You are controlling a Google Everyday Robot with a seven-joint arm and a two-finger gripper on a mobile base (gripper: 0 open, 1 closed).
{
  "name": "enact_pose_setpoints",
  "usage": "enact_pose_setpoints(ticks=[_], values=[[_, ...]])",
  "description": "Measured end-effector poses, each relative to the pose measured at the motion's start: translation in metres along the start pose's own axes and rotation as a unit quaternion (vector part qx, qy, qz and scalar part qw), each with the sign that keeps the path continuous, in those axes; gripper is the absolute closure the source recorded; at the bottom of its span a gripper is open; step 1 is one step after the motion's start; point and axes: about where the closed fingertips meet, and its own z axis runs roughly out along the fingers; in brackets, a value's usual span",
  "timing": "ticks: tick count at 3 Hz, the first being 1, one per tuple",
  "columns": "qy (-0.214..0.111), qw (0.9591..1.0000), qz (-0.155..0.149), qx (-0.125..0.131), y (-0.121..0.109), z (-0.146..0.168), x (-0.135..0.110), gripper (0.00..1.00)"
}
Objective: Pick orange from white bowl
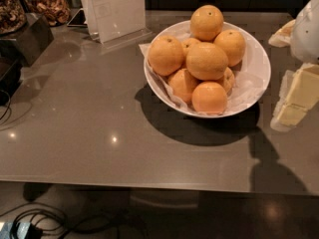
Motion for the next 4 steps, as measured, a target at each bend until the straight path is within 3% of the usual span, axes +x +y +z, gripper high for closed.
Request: enact_pose_setpoints(ticks=[1, 2, 3, 4], values=[[-0.014, 0.9992, -0.034, -0.016, -0.006, 0.016, -0.032, 0.0], [-0.016, 0.9992, -0.034, -0.017, -0.007, 0.016, -0.032, 0.0], [-0.047, 0.9972, -0.053, -0.021, -0.025, 0.026, -0.053, 0.0], [-0.081, 0.9928, -0.081, -0.036, -0.04, 0.04, -0.085, 0.0]])
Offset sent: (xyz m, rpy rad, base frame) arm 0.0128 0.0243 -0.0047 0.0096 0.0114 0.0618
